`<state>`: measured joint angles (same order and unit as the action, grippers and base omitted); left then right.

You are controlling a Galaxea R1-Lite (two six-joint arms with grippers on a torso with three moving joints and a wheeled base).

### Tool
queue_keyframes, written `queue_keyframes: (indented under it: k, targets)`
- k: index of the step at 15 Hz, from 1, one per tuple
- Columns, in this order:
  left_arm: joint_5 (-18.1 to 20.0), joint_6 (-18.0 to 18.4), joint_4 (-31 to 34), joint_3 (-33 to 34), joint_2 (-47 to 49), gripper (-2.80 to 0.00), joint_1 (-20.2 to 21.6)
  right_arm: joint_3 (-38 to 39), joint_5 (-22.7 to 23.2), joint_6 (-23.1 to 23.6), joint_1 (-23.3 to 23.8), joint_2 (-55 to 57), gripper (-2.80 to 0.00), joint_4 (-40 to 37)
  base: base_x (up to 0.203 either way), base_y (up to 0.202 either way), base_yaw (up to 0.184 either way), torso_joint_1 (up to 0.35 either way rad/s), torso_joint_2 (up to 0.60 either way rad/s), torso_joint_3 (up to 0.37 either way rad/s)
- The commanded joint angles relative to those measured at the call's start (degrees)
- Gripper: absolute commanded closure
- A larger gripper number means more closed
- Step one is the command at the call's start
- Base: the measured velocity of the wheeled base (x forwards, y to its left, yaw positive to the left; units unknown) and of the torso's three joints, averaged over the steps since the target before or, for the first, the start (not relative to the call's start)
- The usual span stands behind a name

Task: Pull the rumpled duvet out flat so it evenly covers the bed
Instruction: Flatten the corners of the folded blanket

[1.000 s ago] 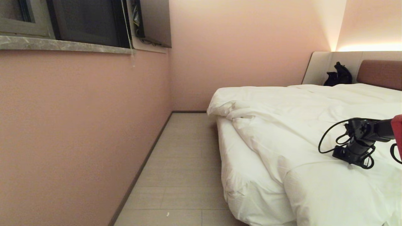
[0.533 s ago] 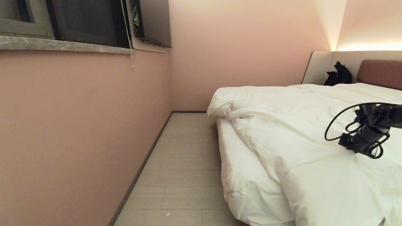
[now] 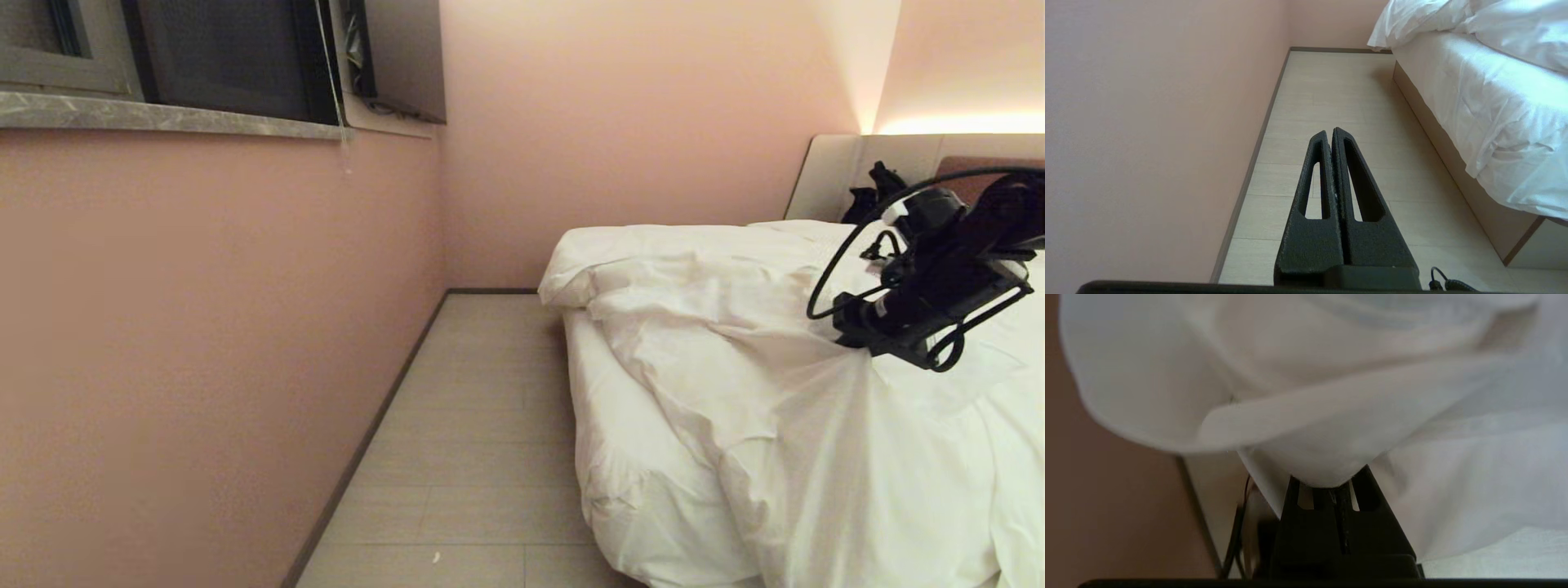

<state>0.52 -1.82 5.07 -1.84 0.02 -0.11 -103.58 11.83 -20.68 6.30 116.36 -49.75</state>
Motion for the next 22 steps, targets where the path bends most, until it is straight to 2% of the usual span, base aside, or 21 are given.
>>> queue_keyframes:
  k: [1,5,7,10,12,16,22]
  targets:
    - [0.0,0.0,0.0,0.0,0.0,0.00,0.0,4.9,3.9,-0.8,-8.7,-7.6,0.00,-5.2,0.000,0.000,0.000,0.000,0.00,0.000]
    - [0.0,0.0,0.0,0.0,0.0,0.00,0.0,10.7,3.3,-3.2,-22.1,-13.4,0.00,-5.1,0.000,0.000,0.000,0.000,0.00,0.000]
    - [0.0,0.0,0.0,0.0,0.0,0.00,0.0,12.4,2.3,-4.2,-25.0,-14.7,0.00,-5.1,0.000,0.000,0.000,0.000,0.00,0.000]
    - [0.0,0.0,0.0,0.0,0.0,0.00,0.0,15.1,0.3,-6.6,-36.1,-15.7,0.00,-5.0,0.000,0.000,0.000,0.000,0.00,0.000]
    - [0.0,0.0,0.0,0.0,0.0,0.00,0.0,16.1,-0.1,-8.0,-38.5,-16.0,0.00,-5.0,0.000,0.000,0.000,0.000,0.00,0.000]
    - [0.0,0.0,0.0,0.0,0.0,0.00,0.0,17.1,-0.4,-8.7,-49.4,-16.3,0.00,-5.0,0.000,0.000,0.000,0.000,0.00,0.000]
    - [0.1,0.0,0.0,0.0,0.0,0.00,0.0,17.4,-1.1,-10.5,-50.2,-11.9,0.00,-3.3,0.000,0.000,0.000,0.000,0.00,0.000]
